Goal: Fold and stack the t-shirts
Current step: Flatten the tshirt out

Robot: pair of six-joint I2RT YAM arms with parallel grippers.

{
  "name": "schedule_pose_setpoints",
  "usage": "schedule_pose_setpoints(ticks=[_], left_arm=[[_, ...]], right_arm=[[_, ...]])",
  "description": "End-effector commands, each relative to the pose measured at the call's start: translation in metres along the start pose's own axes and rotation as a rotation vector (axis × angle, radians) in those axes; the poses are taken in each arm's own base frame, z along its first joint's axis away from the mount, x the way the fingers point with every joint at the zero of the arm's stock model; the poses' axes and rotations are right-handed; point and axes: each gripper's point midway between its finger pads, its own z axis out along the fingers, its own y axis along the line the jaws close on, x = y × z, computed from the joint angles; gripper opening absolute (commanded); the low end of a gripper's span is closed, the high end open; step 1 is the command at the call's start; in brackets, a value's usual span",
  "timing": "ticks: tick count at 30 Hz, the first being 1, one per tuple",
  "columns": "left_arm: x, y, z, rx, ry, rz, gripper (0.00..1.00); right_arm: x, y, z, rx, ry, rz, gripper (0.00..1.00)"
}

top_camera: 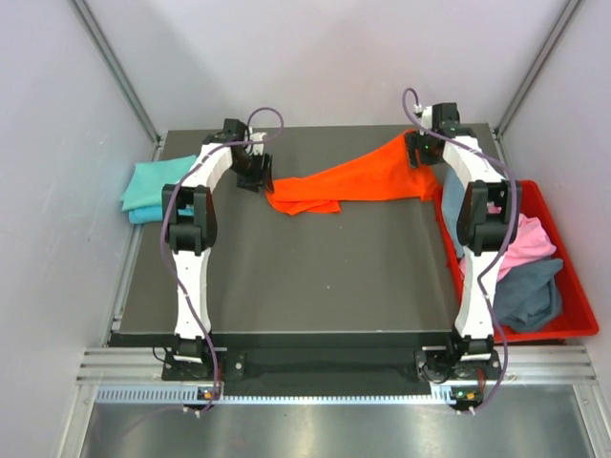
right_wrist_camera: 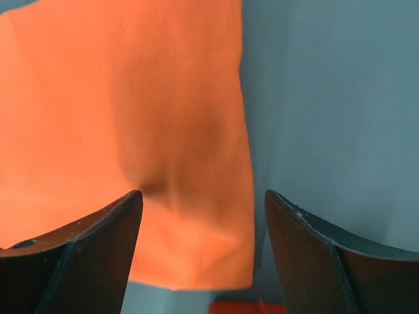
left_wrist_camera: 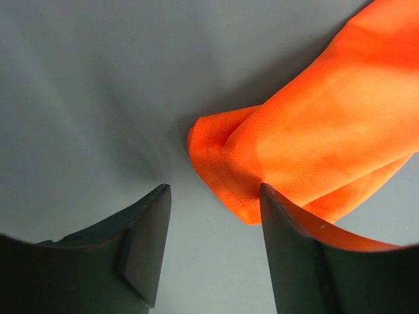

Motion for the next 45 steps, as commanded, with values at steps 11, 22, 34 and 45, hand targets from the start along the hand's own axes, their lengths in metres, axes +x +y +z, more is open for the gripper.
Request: schedule_pose_setpoints(ticks=[11,22,34,45], left_arm=[[-0.016,-0.003,-0.024,-0.063,-0.058,0.073,0.0],[-0.101,-0.007,-0.134,-0.153,-0.38,0.122,0.0],[-0.11,-0.02,-0.178,-0.088,-0.47,0.096,0.01],[-0.089,-0.023,-0.177,-0.078,-0.431,-0.002,0.65]], right_arm=[[-0.035,-0.004,0.023,0.013,-0.102,0.007,0.19],[-0.125,0.014,-0.081,-0.066,-0.359,-0.02,0.0],[-0.167,0.09,-0.184,-0.258,-0.509,-0.102,0.0],[-0.167,0.213,-0.306,-0.507,-0.619,-0.257,0.0]])
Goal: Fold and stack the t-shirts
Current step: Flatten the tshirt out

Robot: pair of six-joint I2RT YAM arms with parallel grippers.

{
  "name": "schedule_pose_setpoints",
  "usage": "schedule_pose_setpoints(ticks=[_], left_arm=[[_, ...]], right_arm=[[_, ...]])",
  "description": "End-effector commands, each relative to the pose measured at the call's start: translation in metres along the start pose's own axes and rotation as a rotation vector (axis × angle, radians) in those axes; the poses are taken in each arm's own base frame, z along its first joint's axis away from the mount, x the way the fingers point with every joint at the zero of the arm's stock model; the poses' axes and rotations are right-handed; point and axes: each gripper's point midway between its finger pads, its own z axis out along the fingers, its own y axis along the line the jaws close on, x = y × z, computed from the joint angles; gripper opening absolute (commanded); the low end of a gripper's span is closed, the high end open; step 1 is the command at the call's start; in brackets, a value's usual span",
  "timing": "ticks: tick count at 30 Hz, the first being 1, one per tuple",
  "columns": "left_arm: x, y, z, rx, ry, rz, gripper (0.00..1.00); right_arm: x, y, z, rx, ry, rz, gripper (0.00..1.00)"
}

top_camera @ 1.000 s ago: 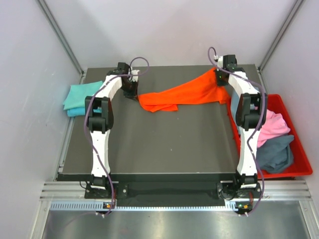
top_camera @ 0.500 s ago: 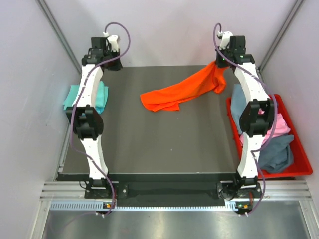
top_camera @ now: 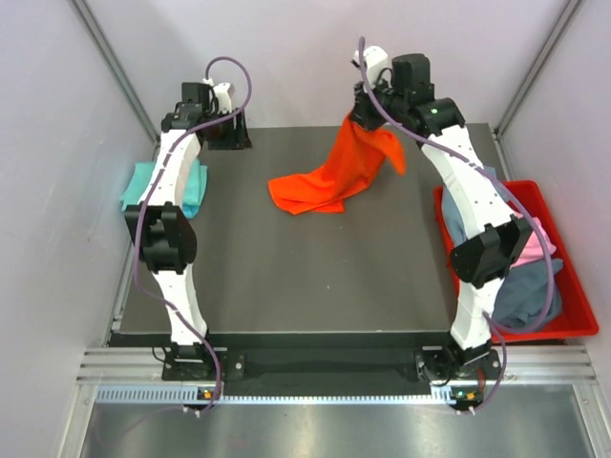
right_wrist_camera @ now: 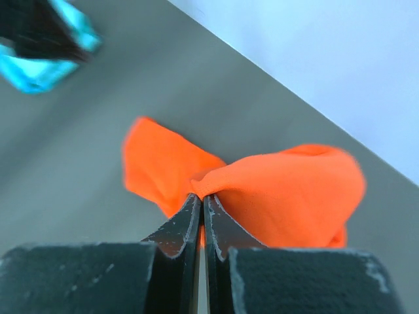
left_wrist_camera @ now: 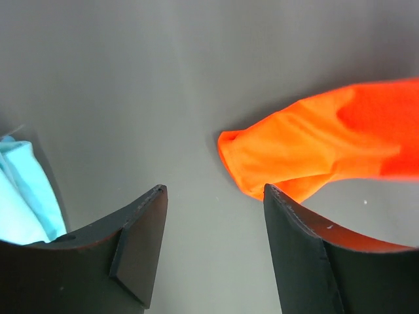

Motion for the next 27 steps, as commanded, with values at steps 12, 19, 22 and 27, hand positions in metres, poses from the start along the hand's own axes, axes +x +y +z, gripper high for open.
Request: schedule_pose_setpoints(ticks=[12,19,22,27], left_arm=[[0.086,-0.032,0.0,0.139,0.21,-0.095,0.63],[0.15,-0.099,0.01,0.237,0.442,0.189,0.62],[0.157,-0.115,0.015,0.223,0.439,0.347,0.62],[0.162,-0.145,0.02,0.258,0.429,0.494,0.6]], right_arm=[[-0.056,-0.021,-0.032,0.079,-0.157,0.091,0.0],[0.018,-0.121,0.017,0.212,-0.031,0.219,0.0],[0.029,-0.15,0.024,0.264,-0.029,0.234,0.0],[0.04,-0.177,0.031,0.316,-0.027,0.232,0.0]])
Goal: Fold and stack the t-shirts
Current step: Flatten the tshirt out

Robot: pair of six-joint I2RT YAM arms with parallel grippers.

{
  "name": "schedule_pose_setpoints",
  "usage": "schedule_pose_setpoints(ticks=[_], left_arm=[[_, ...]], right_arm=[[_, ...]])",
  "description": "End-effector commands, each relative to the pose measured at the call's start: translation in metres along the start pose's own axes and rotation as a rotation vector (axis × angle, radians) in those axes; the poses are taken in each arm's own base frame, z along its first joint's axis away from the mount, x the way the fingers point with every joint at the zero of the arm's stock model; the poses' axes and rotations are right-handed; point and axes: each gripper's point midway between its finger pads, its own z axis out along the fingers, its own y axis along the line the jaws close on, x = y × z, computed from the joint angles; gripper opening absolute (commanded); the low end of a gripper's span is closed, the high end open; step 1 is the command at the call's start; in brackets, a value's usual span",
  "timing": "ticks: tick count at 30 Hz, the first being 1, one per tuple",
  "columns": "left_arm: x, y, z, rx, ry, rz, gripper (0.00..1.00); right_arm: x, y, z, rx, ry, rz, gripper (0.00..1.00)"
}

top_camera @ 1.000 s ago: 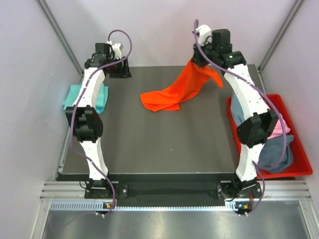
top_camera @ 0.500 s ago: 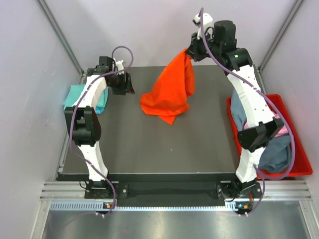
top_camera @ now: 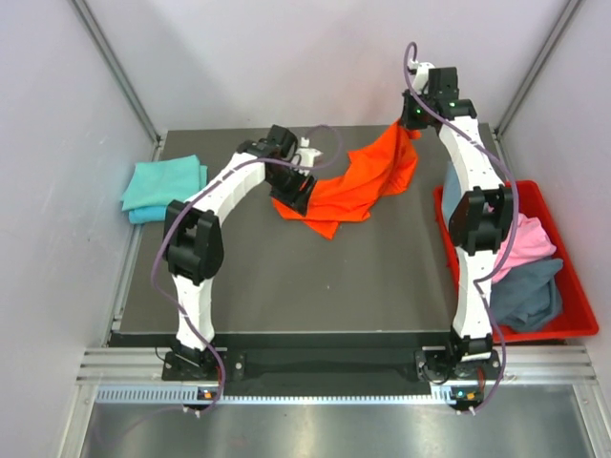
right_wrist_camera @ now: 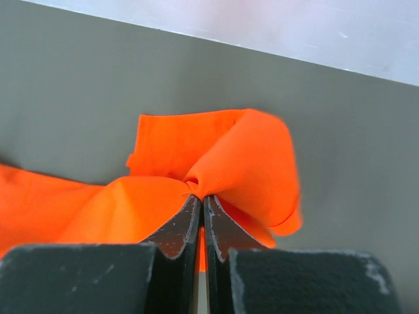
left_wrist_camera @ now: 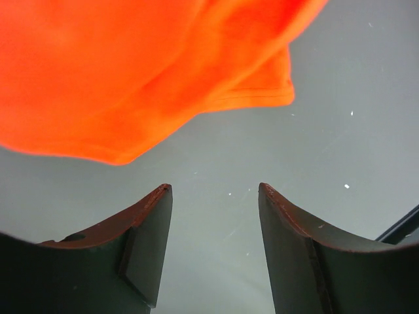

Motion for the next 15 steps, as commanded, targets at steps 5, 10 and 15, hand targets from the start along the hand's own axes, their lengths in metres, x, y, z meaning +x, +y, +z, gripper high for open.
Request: schedule_pose_setpoints(ticks=[5,10,15], left_arm=[[0.002,-0.037,0.019,-0.021,0.056,0.262,0.59],[0.005,-0.062,0.048,-0.02,0.089,0.358,0.6],[0.008,-0.07,0.072,-0.011,0.135,0.348,0.62]], right_arm=[[-0.058,-0.016,-0.02,0.027,-0.172,-0.01,0.0],[-0.055,-0.029,-0.017,0.023,-0.171,0.004,0.0],[-0.052,-0.037,-0.018,0.01,-0.165,0.047,0.0]])
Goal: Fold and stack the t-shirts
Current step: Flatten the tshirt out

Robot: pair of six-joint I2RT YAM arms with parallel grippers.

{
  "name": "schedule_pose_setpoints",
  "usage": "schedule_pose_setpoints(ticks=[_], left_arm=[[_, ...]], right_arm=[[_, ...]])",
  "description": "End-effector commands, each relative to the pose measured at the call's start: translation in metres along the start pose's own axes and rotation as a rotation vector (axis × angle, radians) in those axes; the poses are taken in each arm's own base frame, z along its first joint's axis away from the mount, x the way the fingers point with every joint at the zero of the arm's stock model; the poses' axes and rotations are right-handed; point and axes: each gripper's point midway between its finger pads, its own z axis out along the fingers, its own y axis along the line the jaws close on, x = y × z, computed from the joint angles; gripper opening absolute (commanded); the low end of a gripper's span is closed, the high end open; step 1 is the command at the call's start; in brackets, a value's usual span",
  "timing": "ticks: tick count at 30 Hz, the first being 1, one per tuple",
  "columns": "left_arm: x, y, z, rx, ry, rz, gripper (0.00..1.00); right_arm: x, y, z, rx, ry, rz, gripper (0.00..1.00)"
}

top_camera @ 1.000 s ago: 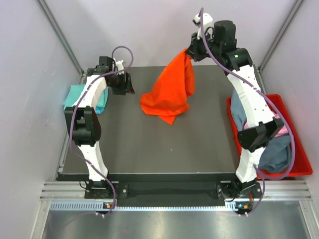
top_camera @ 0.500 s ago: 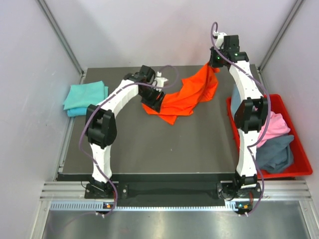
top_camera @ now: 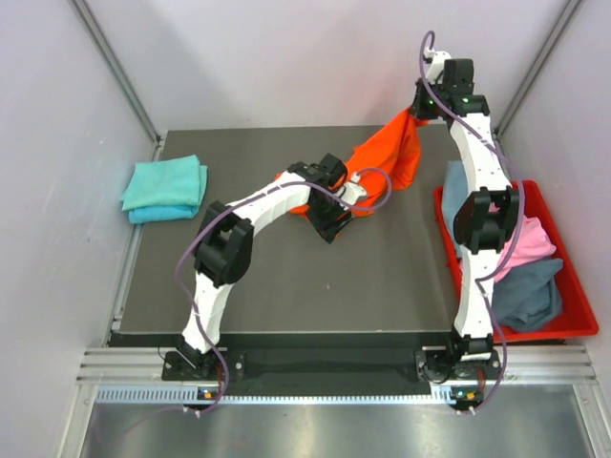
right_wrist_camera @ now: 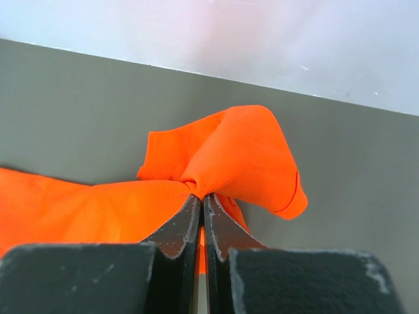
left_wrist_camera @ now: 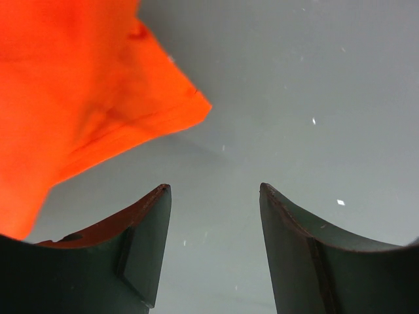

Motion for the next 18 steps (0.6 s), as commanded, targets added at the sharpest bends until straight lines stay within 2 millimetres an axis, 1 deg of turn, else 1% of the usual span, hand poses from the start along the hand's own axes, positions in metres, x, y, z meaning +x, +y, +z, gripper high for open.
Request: schedule_pose_setpoints(ticks=[1,2,4,5,6,7,8,9,10,11,14,18], left_arm=[[-0.01,0.009,0.009,-0.031,-0.003,0.013,0.62],[-0.013,0.011,0.015,-0.031,0.0,0.008,0.62],[-0.018,0.014,0.021,-0.041,-0.002,-0.014,0.62],[-0.024,0.017,0.024,-0.047,-0.011,-0.018,0.62],[-0.028,0.018,0.026,-0.051,-0.017,-0.023,0.62],[-0.038,0.022,0.024,-0.069,-0.04,-0.019,0.62],[-0.041,0.023,0.025,-0.073,-0.045,-0.018,0.62],[-0.042,0.024,0.031,-0.075,-0.039,-0.021,0.62],[-0.048,0.026,0.03,-0.085,-0.053,-0.017,0.62],[-0.047,0.027,0.035,-0.091,-0.042,-0.016,0.62],[-0.055,0.025,0.036,-0.102,-0.049,-0.007,0.62],[-0.052,0.022,0.044,-0.096,-0.033,-0.011,0.62]], right_arm=[[-0.025,-0.01,-0.005,-0.01,-0.081,0.025,0.0],[-0.025,-0.012,-0.005,-0.014,-0.084,0.032,0.0],[-0.024,-0.014,-0.004,-0.016,-0.08,0.034,0.0],[-0.023,-0.013,-0.004,-0.019,-0.079,0.032,0.0],[-0.024,-0.013,-0.005,-0.022,-0.081,0.032,0.0],[-0.022,-0.014,-0.003,-0.026,-0.076,0.034,0.0],[-0.021,-0.015,-0.003,-0.024,-0.074,0.037,0.0],[-0.018,-0.014,-0.002,-0.029,-0.068,0.04,0.0],[-0.018,-0.015,-0.001,-0.029,-0.066,0.043,0.0],[-0.02,-0.014,-0.002,-0.031,-0.072,0.042,0.0],[-0.018,-0.014,0.0,-0.034,-0.067,0.045,0.0],[-0.017,-0.014,0.0,-0.034,-0.065,0.05,0.0]])
